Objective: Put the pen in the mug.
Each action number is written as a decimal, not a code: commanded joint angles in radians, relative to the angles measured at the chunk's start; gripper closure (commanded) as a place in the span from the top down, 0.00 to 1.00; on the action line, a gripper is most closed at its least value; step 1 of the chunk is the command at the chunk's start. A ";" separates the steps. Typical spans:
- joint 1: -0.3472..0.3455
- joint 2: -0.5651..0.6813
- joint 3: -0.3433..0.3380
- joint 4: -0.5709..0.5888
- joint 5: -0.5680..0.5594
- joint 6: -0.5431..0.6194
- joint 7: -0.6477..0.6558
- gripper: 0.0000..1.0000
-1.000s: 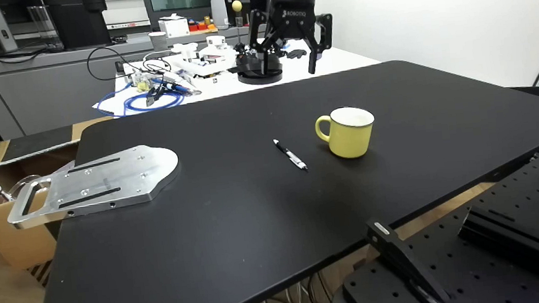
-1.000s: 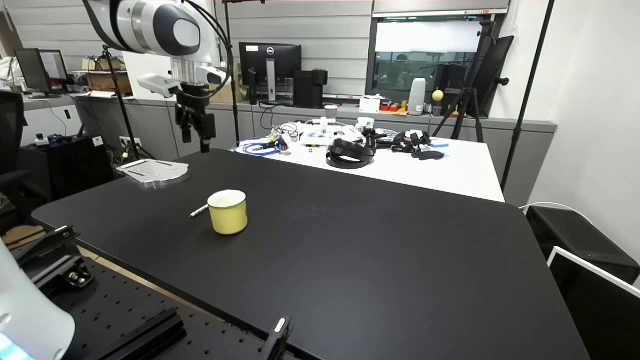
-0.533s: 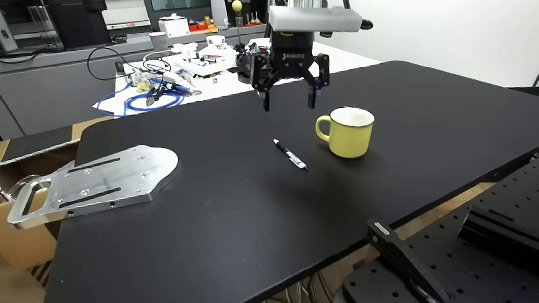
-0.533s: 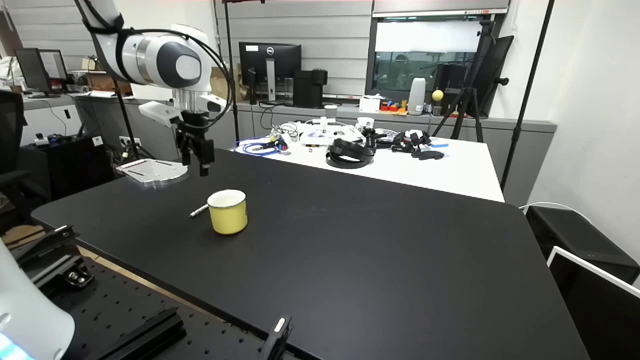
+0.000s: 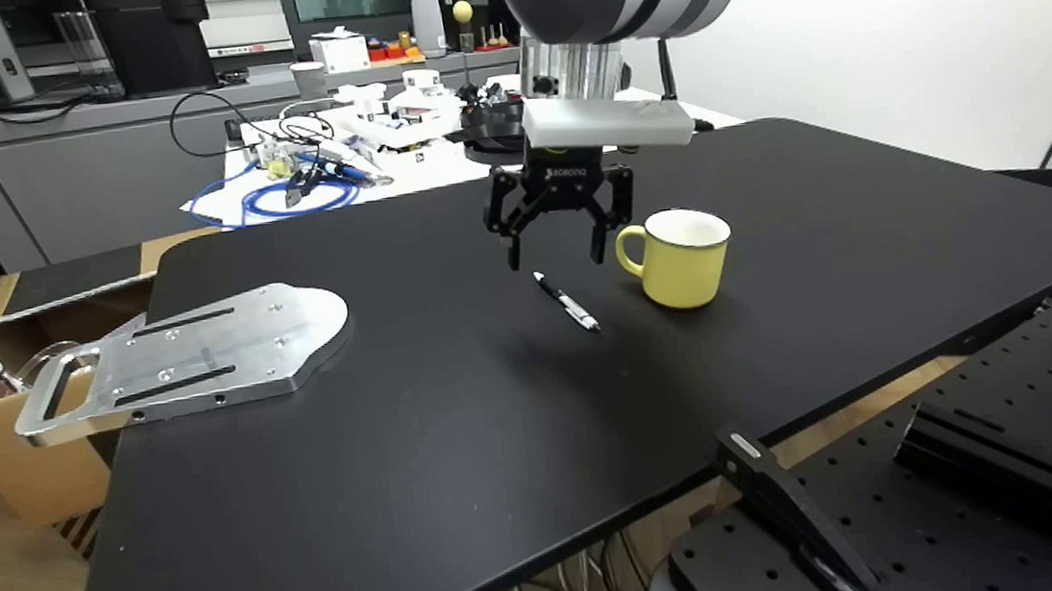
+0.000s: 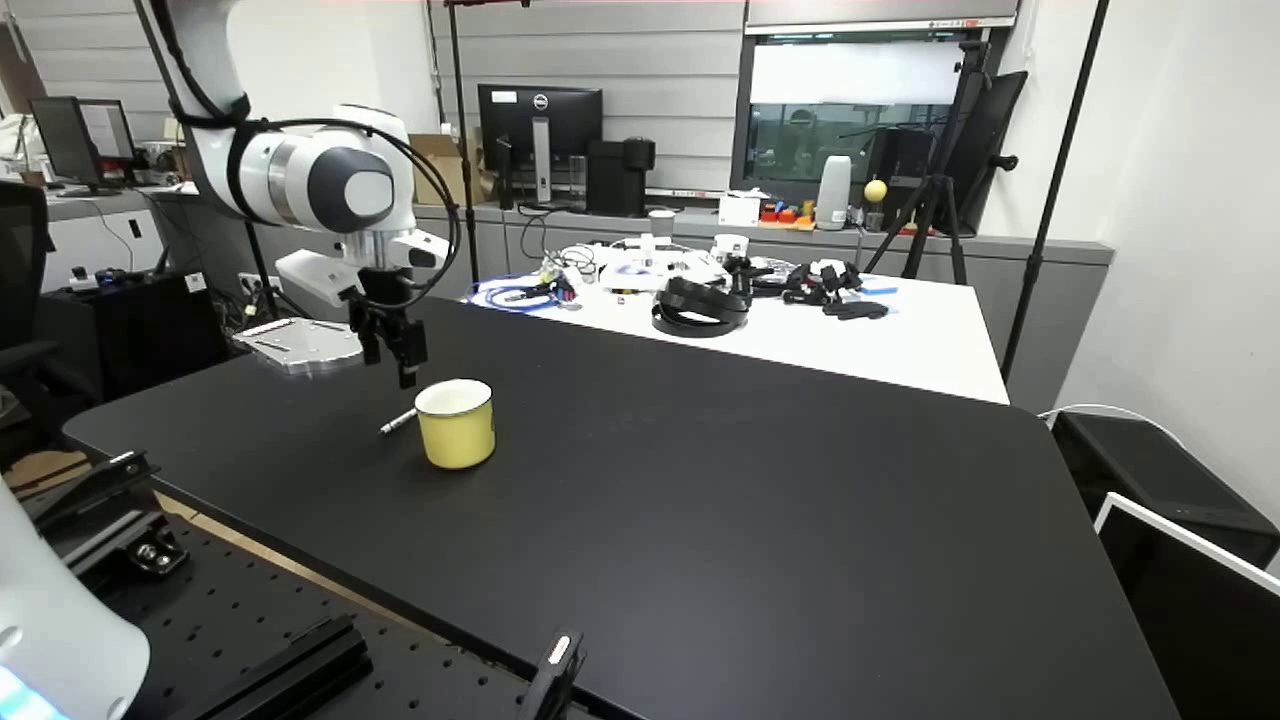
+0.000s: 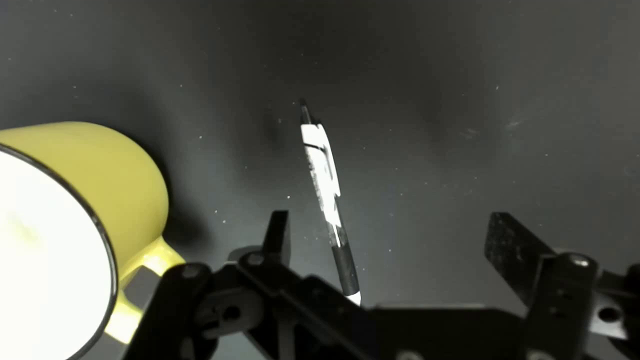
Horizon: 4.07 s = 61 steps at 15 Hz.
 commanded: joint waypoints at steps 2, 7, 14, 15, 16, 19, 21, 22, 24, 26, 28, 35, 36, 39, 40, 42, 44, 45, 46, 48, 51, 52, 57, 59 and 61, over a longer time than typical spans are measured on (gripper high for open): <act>-0.009 0.055 0.009 0.002 0.036 0.094 -0.048 1.00; -0.008 0.101 0.009 0.011 0.047 0.150 -0.070 1.00; 0.012 0.144 -0.006 0.017 0.046 0.187 -0.073 1.00; 0.018 0.149 -0.011 0.018 0.043 0.189 -0.071 1.00; 0.019 0.154 -0.011 0.019 0.044 0.189 -0.071 0.75; 0.023 0.162 -0.012 0.019 0.045 0.197 -0.070 0.61; 0.022 0.162 -0.014 0.017 0.046 0.201 -0.070 0.47; 0.022 0.161 -0.018 0.017 0.047 0.202 -0.070 0.39; 0.007 0.158 -0.012 0.017 0.053 0.197 -0.072 0.27; -0.001 0.153 -0.012 0.017 0.059 0.194 -0.069 0.13; -0.010 0.146 -0.014 0.018 0.067 0.191 -0.065 0.01; -0.025 0.104 -0.048 0.032 0.110 0.173 -0.033 0.04; -0.030 0.091 -0.048 0.037 0.121 0.168 -0.025 0.04; -0.039 0.054 -0.053 0.050 0.155 0.150 -0.003 0.04; -0.048 0.041 -0.051 0.052 0.167 0.137 0.004 0.04; -0.071 0.014 -0.043 0.058 0.196 0.095 0.012 0.04; -0.091 -0.014 -0.047 0.065 0.220 0.025 0.025 0.04; -0.103 -0.031 -0.050 0.067 0.231 -0.020 0.028 0.04; -0.113 -0.044 -0.053 0.070 0.240 -0.055 0.029 0.04; -0.123 -0.076 -0.070 0.068 0.241 -0.102 0.039 0.04; -0.132 -0.126 -0.096 0.067 0.233 -0.165 0.058 0.04; -0.144 -0.142 -0.097 0.073 0.240 -0.208 0.055 0.04; -0.229 -0.176 -0.090 0.140 0.347 -0.562 -0.007 0.04; -0.243 -0.176 -0.110 0.164 0.359 -0.676 0.009 0.04; -0.260 -0.168 -0.127 0.183 0.373 -0.771 0.013 0.04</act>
